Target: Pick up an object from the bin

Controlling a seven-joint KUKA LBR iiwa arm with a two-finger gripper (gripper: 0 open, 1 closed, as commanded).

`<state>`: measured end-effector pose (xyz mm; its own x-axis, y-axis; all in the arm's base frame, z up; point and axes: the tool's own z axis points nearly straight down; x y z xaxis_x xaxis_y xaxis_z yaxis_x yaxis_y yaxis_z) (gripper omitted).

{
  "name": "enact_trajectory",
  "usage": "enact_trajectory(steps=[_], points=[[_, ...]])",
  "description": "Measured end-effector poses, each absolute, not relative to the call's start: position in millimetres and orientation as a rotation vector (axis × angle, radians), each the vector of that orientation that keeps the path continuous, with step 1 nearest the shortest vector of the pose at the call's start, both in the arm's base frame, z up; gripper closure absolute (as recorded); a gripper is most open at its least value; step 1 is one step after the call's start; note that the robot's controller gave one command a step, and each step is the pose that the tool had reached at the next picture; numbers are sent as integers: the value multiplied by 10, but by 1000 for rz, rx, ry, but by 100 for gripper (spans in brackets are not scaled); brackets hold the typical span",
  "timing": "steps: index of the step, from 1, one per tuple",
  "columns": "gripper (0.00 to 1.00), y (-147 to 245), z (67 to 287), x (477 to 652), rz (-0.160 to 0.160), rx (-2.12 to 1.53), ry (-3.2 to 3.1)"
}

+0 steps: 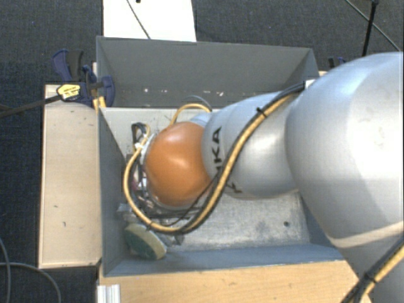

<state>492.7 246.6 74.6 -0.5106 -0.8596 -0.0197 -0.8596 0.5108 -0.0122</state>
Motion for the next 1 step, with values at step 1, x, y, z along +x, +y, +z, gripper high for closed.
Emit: enact_trajectory(steps=[1], points=[[100, 2478, 770, 4952, -2, -1532, 2707]])
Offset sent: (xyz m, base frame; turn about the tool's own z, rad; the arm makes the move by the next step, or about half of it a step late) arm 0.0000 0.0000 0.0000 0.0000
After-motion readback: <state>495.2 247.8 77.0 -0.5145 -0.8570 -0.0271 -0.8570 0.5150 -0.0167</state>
